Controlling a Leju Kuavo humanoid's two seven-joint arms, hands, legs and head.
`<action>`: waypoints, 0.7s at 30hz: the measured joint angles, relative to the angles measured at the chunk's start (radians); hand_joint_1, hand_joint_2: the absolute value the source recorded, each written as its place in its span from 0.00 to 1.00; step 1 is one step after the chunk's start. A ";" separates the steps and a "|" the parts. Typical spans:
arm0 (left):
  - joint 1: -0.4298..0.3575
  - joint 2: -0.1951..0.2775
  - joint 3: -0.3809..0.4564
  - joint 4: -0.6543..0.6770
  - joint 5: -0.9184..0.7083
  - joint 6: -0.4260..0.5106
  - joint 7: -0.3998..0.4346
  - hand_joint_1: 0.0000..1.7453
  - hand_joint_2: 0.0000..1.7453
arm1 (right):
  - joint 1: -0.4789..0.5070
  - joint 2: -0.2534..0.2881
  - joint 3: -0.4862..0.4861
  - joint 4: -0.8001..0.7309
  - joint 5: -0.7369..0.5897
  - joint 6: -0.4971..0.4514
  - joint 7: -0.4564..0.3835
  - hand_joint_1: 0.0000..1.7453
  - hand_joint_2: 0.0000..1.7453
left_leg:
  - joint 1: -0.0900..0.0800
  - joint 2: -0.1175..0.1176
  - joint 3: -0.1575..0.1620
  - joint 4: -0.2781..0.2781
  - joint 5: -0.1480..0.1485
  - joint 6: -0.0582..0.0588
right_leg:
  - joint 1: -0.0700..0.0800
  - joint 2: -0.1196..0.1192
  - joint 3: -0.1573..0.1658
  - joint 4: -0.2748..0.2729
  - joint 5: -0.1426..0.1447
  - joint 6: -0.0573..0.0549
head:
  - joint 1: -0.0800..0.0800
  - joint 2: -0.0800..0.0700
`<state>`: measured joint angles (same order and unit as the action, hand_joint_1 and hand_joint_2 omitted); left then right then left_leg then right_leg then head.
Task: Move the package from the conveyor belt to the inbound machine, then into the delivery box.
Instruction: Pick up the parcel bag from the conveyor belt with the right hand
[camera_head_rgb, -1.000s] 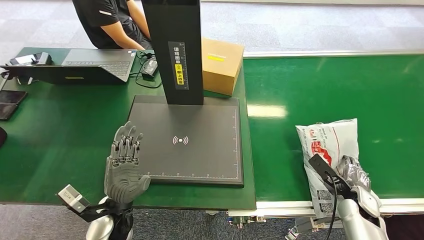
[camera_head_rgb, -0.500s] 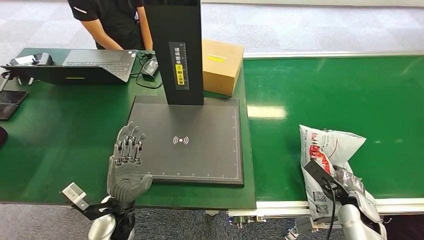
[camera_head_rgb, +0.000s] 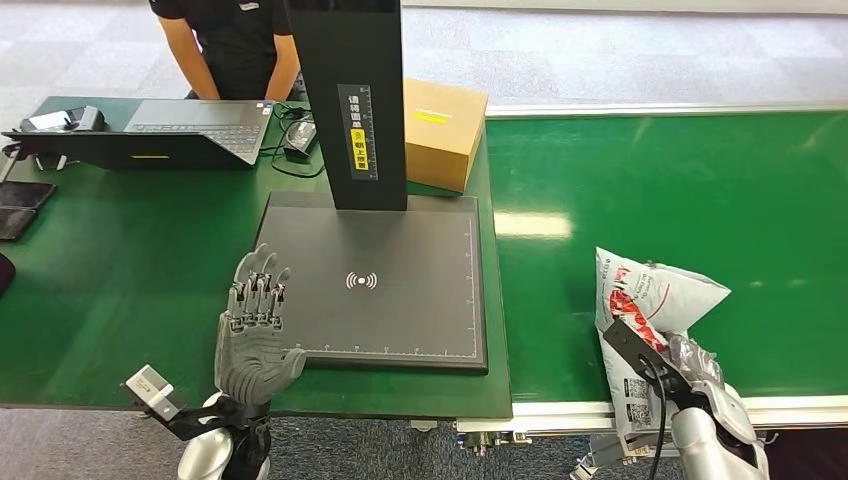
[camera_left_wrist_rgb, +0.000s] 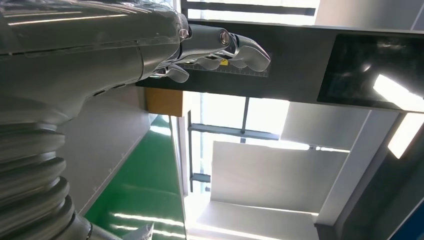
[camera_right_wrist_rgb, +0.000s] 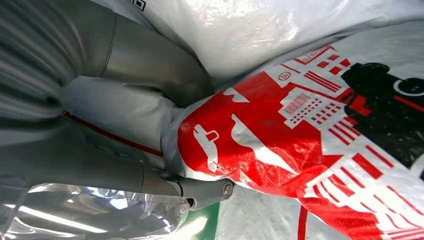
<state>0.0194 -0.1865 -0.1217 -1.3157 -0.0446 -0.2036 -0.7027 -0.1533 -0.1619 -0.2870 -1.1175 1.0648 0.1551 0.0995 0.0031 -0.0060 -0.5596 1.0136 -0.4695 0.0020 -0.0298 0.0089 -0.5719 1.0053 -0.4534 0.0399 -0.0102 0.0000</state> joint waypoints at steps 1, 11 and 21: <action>0.001 0.000 0.000 0.000 0.000 0.000 0.000 0.00 1.00 | 0.001 0.002 0.002 -0.001 -0.003 -0.010 -0.008 1.00 1.00 | 0.000 0.000 0.000 0.000 0.000 0.000 | 0.000 0.000 0.000 0.000 0.000 0.000 | 0.000 0.000; 0.022 0.000 0.005 -0.019 0.002 -0.004 0.000 0.00 1.00 | 0.044 0.054 0.008 -0.109 -0.081 -0.199 -0.152 1.00 1.00 | 0.000 0.000 -0.005 0.000 0.001 0.000 | 0.000 0.001 -0.005 0.001 0.001 0.000 | 0.000 0.000; 0.028 0.000 0.006 -0.036 0.006 -0.010 0.000 0.00 1.00 | 0.087 0.089 0.008 -0.258 -0.113 -0.344 -0.308 1.00 1.00 | -0.001 0.000 -0.010 0.000 0.001 0.000 | -0.002 0.000 -0.010 0.001 0.001 0.000 | 0.000 0.000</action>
<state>0.0471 -0.1868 -0.1152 -1.3515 -0.0389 -0.2137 -0.7027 -0.0663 -0.0731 -0.2786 -1.3754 0.9521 -0.1894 -0.2081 0.0022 -0.0062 -0.5695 1.0135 -0.4688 0.0022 -0.0314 0.0089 -0.5814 1.0062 -0.4526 0.0402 -0.0103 0.0000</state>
